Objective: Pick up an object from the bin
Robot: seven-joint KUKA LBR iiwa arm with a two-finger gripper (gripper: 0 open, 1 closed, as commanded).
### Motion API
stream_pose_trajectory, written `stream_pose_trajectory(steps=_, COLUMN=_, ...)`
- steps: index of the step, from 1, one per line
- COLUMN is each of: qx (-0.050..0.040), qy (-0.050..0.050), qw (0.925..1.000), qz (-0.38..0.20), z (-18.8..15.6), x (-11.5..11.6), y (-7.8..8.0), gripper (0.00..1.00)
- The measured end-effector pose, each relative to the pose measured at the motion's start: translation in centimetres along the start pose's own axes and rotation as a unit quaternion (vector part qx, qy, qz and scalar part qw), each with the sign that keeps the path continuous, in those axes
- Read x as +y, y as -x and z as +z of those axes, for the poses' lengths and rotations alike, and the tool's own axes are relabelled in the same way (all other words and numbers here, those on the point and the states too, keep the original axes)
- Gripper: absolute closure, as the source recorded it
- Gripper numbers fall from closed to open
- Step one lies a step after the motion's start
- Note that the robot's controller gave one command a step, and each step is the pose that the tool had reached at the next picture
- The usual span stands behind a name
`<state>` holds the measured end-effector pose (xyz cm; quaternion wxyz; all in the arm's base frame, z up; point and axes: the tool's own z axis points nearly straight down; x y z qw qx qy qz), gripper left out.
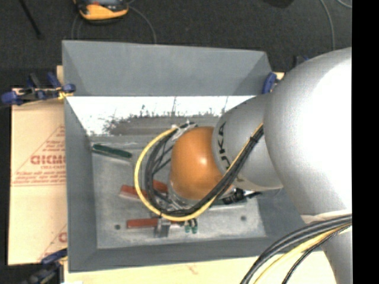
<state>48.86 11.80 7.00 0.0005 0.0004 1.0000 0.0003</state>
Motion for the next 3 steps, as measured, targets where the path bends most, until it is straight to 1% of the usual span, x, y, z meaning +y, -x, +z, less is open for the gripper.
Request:
stream_pose_trajectory(steps=1, qx=0.0000, qy=0.000, qw=1.0000, qz=0.001, z=0.0, x=0.0, y=0.0, gripper=1.00)
stream_pose_trajectory(steps=2, qx=0.0021, qy=0.000, qw=1.0000, qz=0.000, z=-4.1, x=0.0, y=0.5, gripper=1.00)
stream_pose_trajectory(steps=3, qx=0.0015, qy=-0.001, qw=0.9995, qz=-0.030, z=-10.9, x=0.0, y=1.5, gripper=1.00)
